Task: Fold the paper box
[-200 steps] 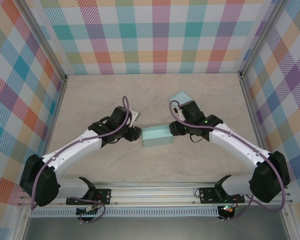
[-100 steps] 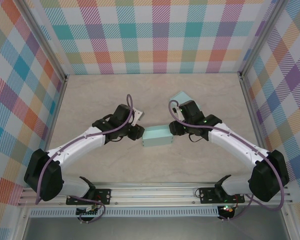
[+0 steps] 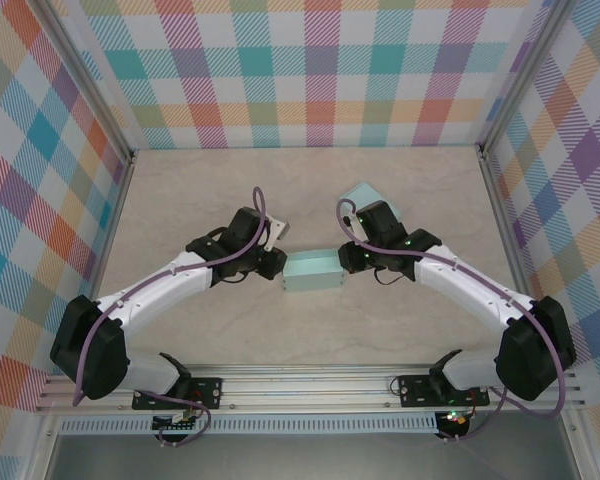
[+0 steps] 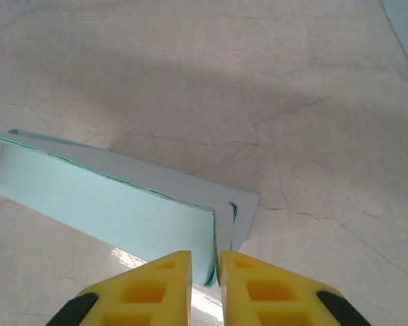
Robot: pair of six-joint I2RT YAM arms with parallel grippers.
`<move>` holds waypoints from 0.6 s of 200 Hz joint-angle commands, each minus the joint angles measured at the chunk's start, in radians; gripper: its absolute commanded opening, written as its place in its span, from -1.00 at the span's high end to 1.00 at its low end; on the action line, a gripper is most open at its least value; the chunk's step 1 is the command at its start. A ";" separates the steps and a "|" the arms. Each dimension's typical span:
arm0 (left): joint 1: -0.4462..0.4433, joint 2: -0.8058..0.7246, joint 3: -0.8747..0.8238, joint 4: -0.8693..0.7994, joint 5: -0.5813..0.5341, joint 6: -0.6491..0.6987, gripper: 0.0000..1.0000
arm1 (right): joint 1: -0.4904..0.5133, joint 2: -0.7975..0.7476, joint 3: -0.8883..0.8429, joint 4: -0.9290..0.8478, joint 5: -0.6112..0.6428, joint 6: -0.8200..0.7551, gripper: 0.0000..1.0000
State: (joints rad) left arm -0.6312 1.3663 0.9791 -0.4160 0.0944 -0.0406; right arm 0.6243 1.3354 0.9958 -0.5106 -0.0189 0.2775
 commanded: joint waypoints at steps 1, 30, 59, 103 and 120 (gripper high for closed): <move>0.009 -0.003 0.030 -0.002 0.030 -0.070 0.64 | 0.008 -0.019 -0.016 0.023 -0.037 0.030 0.68; 0.007 -0.013 0.020 0.028 0.060 -0.141 0.70 | 0.009 -0.015 -0.019 0.032 -0.044 0.046 0.72; 0.007 -0.010 0.011 0.048 0.082 -0.199 0.73 | 0.008 -0.009 -0.019 0.047 -0.058 0.064 0.76; 0.005 0.003 -0.005 0.064 0.079 -0.274 0.70 | 0.011 -0.003 -0.016 0.064 -0.077 0.083 0.77; 0.003 0.004 -0.011 0.070 0.076 -0.290 0.70 | 0.012 -0.002 -0.017 0.064 -0.074 0.083 0.77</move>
State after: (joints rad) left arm -0.6292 1.3663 0.9779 -0.4057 0.1345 -0.2764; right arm 0.6243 1.3354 0.9874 -0.4938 -0.0463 0.3450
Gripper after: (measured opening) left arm 0.151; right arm 0.115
